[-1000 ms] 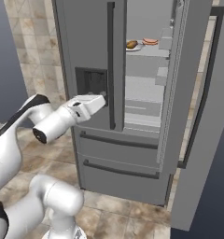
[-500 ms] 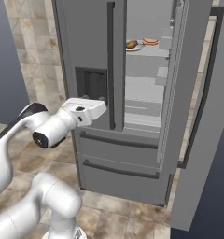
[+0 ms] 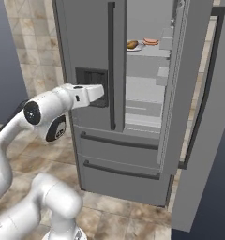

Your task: Retrieve the chicken drumstick from the fridge and place it on the saucepan with marinade on the stove.

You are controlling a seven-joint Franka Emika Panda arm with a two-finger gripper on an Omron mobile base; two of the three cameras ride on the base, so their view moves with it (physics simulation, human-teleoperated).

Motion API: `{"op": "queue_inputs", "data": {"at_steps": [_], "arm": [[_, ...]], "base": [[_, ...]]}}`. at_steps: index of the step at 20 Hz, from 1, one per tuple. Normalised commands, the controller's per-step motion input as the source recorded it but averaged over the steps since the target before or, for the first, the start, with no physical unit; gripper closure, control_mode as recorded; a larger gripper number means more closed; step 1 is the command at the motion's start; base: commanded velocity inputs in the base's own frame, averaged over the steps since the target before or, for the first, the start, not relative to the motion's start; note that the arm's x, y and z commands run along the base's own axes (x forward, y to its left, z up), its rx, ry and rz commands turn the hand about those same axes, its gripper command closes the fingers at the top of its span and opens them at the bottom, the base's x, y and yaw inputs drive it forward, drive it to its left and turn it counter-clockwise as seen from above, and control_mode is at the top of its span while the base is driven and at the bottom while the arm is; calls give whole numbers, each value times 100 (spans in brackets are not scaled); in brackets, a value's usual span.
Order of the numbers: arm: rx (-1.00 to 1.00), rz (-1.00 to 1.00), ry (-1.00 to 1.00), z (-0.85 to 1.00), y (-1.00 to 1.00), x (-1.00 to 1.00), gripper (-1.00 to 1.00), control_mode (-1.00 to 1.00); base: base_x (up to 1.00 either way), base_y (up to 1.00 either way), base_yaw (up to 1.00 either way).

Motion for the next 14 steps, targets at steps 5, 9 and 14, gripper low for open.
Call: {"op": "queue_inputs", "data": {"at_steps": [5, 9, 14], "arm": [[21, 33, 36, 26, 0, -23, -100, -100], [22, 37, 35, 0, 3, -29, -100, -100], [12, 31, 17, -9, 44, -2, -100, -100]], "base": [[0, 0, 0], [0, 0, 0], [0, 0, 0]]}}
